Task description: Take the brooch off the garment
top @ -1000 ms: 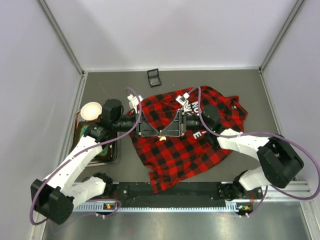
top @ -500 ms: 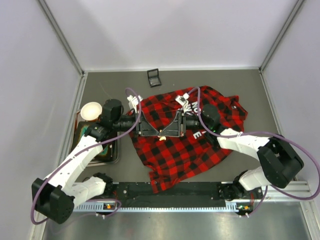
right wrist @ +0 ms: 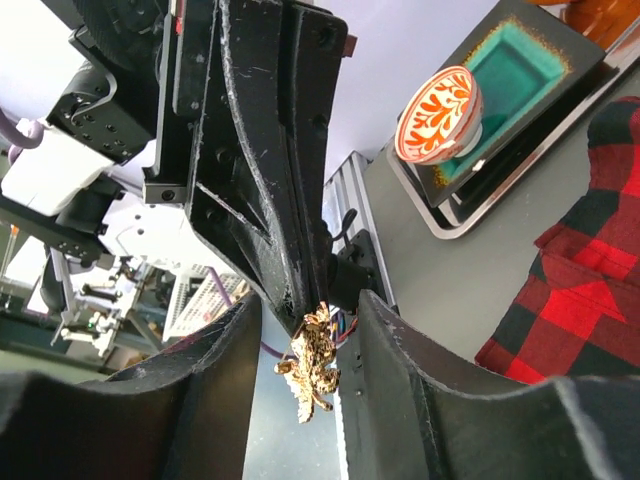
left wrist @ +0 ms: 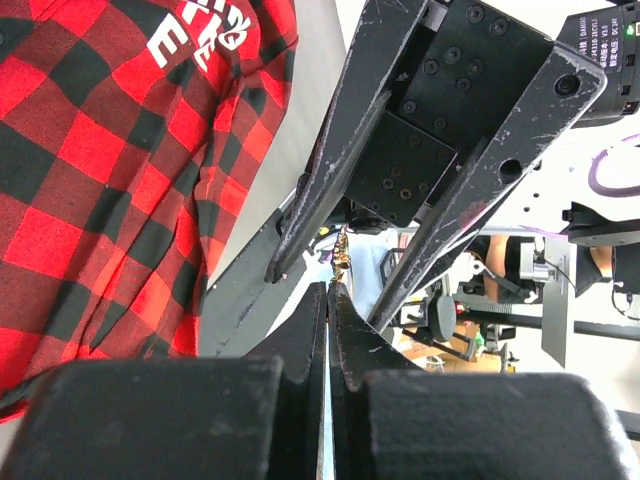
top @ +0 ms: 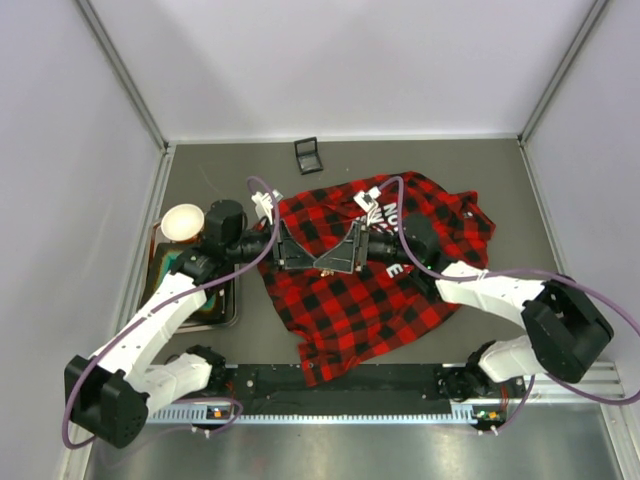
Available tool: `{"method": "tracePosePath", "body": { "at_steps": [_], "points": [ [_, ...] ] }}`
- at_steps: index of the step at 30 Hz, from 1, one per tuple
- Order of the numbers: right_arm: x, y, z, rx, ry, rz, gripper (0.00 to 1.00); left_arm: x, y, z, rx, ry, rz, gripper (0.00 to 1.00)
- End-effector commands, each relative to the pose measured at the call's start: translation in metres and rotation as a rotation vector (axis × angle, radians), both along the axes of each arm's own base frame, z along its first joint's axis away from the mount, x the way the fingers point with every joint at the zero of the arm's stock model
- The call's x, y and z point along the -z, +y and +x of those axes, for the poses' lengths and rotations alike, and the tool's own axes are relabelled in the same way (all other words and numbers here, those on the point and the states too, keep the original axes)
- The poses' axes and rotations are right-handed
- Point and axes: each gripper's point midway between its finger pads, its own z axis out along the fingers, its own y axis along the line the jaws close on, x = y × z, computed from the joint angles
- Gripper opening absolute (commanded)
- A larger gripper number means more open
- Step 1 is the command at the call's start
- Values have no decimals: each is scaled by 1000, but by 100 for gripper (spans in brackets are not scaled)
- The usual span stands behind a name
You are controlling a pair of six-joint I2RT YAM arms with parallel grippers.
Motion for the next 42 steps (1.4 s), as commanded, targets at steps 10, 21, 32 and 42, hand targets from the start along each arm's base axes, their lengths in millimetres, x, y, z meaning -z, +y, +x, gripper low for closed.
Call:
{"method": "tracePosePath", "body": {
  "at_steps": [10,21,32,42],
  "points": [
    [-1,-47,13,129,-185,-103,58,-8,3,3,-9,-93,25,0],
    [24,-50,27,306,-943,-336,62,32,11,20,-209,248,103,0],
    [10,-38,3,356,-1473,-267,51,31,23,12,-418,524,14,0],
    [10,-12,-7,240,-1578,-257,33,45,30,8,-530,731,-28,0]
  ]
}}
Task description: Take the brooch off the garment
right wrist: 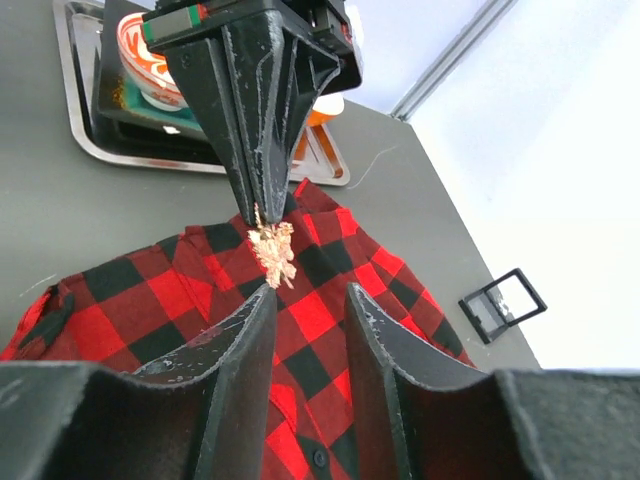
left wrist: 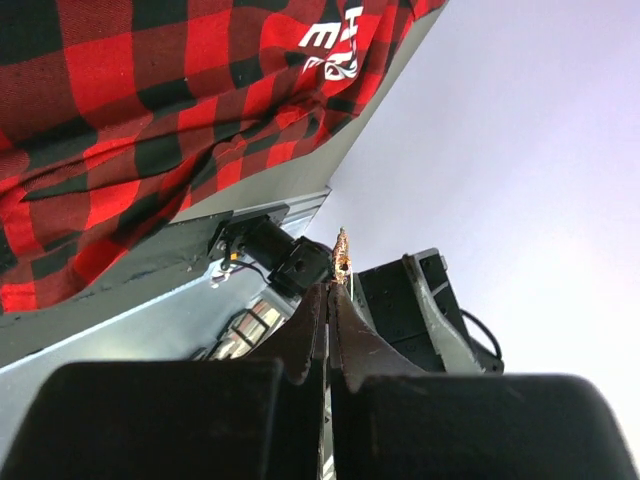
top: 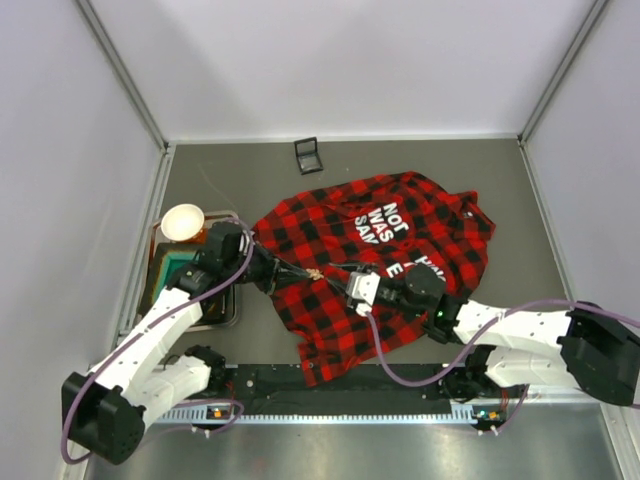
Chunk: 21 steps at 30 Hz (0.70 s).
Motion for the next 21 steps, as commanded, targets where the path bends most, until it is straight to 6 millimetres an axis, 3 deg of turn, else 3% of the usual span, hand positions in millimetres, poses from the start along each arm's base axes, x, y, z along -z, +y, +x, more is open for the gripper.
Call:
{"method": "tracePosePath", "body": {
  "at_steps": [1,15,21],
  "points": [
    [-30,17,-7,-57,-114,32,33,-9,4,6,-79,40,-33,0],
    [-18,25,-10,-48,-112,-27,34,-16,4,10,-84,40,-60,0],
    [-19,31,-5,-22,-137,-27,28,-15,5,9,-86,46,-62,0]
  ]
}}
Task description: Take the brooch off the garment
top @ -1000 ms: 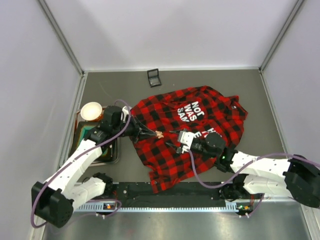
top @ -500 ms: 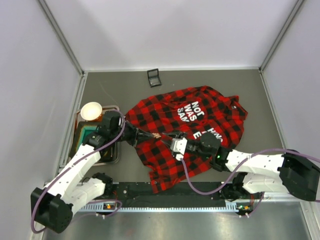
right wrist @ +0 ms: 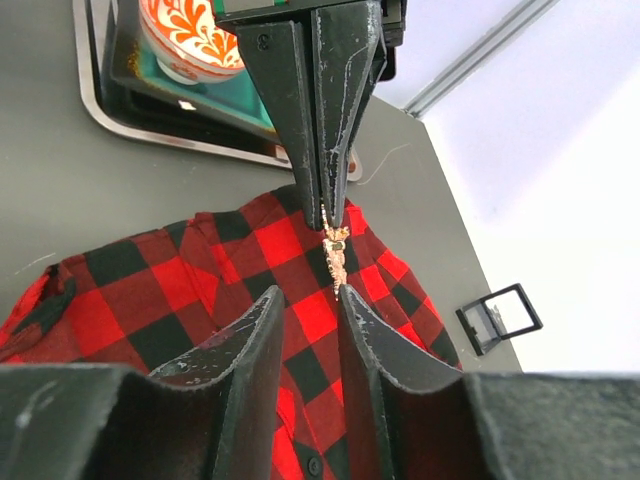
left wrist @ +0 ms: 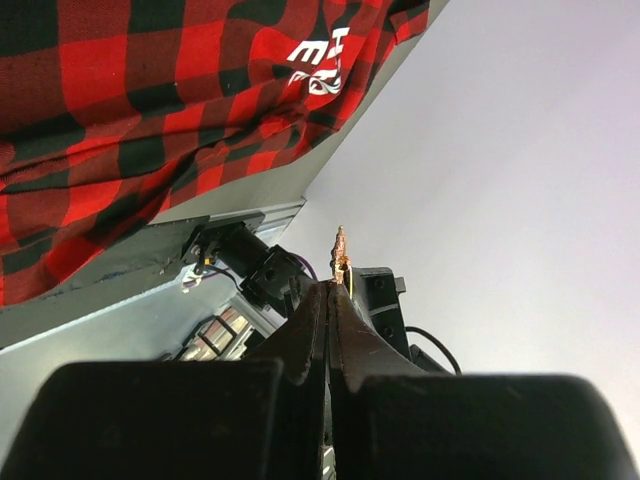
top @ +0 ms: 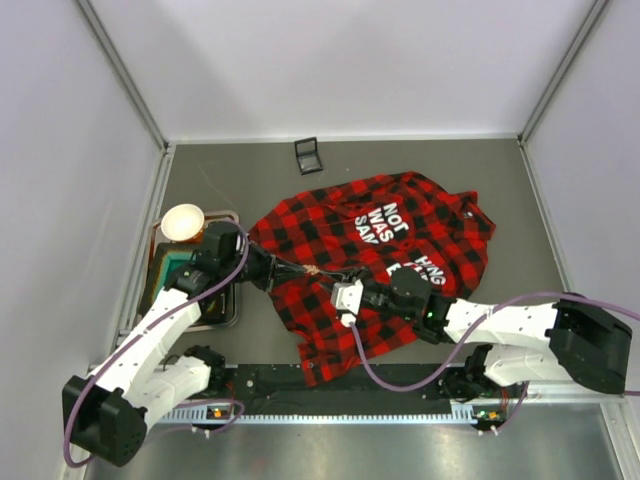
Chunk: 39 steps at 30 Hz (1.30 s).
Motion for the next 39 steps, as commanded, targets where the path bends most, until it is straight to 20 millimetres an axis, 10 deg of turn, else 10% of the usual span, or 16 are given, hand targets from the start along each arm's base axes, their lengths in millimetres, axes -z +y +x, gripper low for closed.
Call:
{"method": "tracePosePath", "body": {
  "at_steps": [1,23,39],
  "points": [
    [-35,12,2,1,-65,81,27,-12,0,1,-6,-29,-28,0],
    [-36,18,11,80,-131,58,0,-9,-4,-3,8,-6,-69,0],
    [-43,9,24,184,-59,112,0,-14,-9,-3,40,-95,-147,0]
  ]
}}
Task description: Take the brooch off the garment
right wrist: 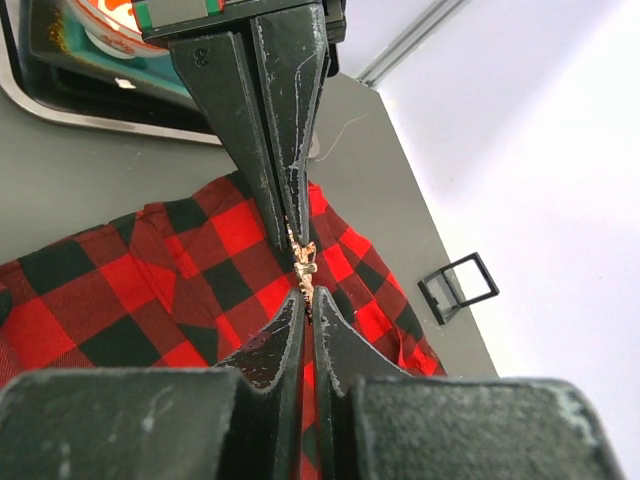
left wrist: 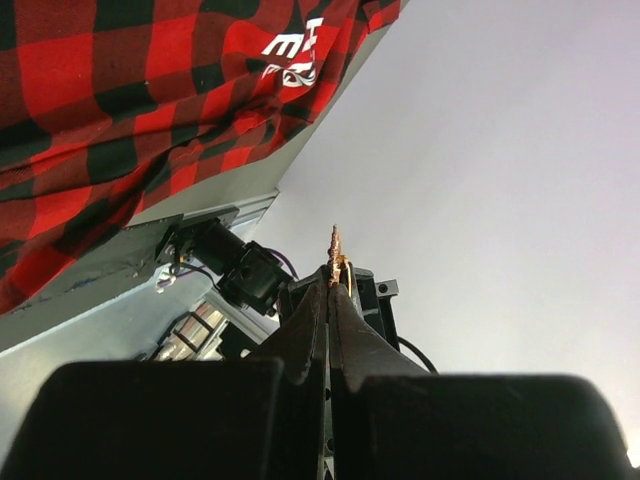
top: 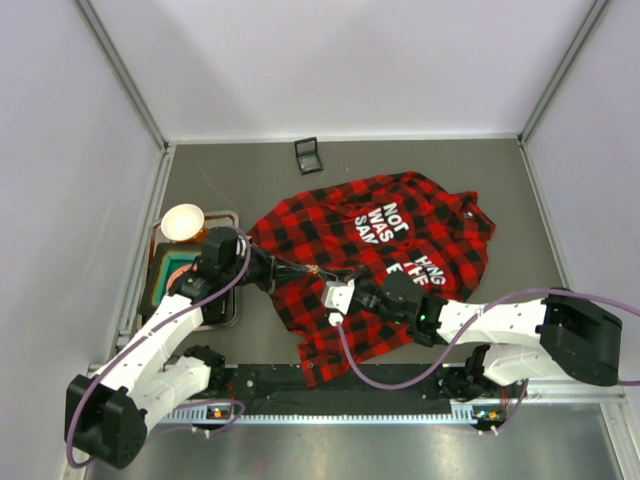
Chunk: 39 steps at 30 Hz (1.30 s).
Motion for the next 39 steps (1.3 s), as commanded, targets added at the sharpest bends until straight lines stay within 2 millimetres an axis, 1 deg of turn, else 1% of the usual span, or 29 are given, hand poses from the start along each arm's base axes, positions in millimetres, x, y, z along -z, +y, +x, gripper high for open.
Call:
{"method": "tracePosePath", "body": {
  "at_steps": [1,2,4,5,7,8,12,16,17,19,20,21,22,24,25,26,27,28,29,30,31,32,33,34,35,36,37,38,39],
  "points": [
    [-40,6,8,44,-7,121,0,-17,-4,-4,39,-100,-64,2],
    [-41,6,8,47,-5,122,0,-20,-4,-3,32,-115,-78,11],
    [-39,5,8,49,-3,113,0,-26,-2,-3,10,-147,-97,20],
    [-41,3,8,52,-6,115,0,-27,0,-4,-9,-156,-110,28],
    [-38,2,8,54,-5,105,0,-27,4,-1,-39,-183,-106,38],
    [-39,1,7,53,-6,104,0,-34,5,-2,-45,-221,-113,48],
    [-42,-2,7,59,-7,109,0,-38,10,-1,-64,-275,-95,60],
    [-38,-4,11,89,39,108,0,-41,12,-1,-53,-338,-71,62],
    [-42,-5,14,102,56,126,0,-42,13,-2,-46,-379,-52,63],
    [-36,-1,14,102,140,126,0,-44,16,-2,-46,-403,-13,63],
    [-47,3,18,105,159,152,0,-43,19,-2,-47,-434,28,63],
    [-42,5,19,118,214,149,0,-44,21,-2,-47,-446,51,63],
    [-42,7,21,119,241,158,0,-47,23,-3,-45,-448,75,63],
    [-43,11,32,146,324,198,0,-51,29,-2,-42,-502,144,77],
    [-42,11,35,148,360,211,0,-63,33,-3,-36,-563,188,78],
    [-42,14,40,154,400,231,0,-62,38,-6,-33,-560,231,78],
    [-43,9,53,188,481,284,0,-64,45,-5,-52,-577,278,79],
    [-40,11,55,175,536,289,0,-79,50,-5,-53,-652,323,79],
    [-41,12,66,190,578,314,0,-77,57,-11,-50,-648,364,80],
    [-42,9,76,207,672,371,0,-88,64,-9,-79,-685,402,80],
    [-37,8,83,219,730,382,0,-90,69,-11,-74,-719,442,81],
    [-46,10,91,223,766,418,0,-91,74,-16,-75,-724,463,81],
    [-36,15,97,239,862,446,0,-94,77,-18,-78,-738,478,81],
    [-35,11,108,245,900,471,0,-95,80,-21,-79,-762,494,81],
    [-45,15,116,236,918,507,0,-94,80,-23,-74,-768,500,81],
    [-33,20,123,250,985,516,0,-92,81,-24,-68,-770,507,81],
    [-33,19,133,263,1007,538,0,-91,82,-26,-60,-780,512,82],
    [-41,24,144,260,1023,569,0,-91,83,-28,-60,-791,514,82],
    [-41,27,151,266,1080,607,0,-87,83,-28,-57,-787,521,82]
  ]
}}
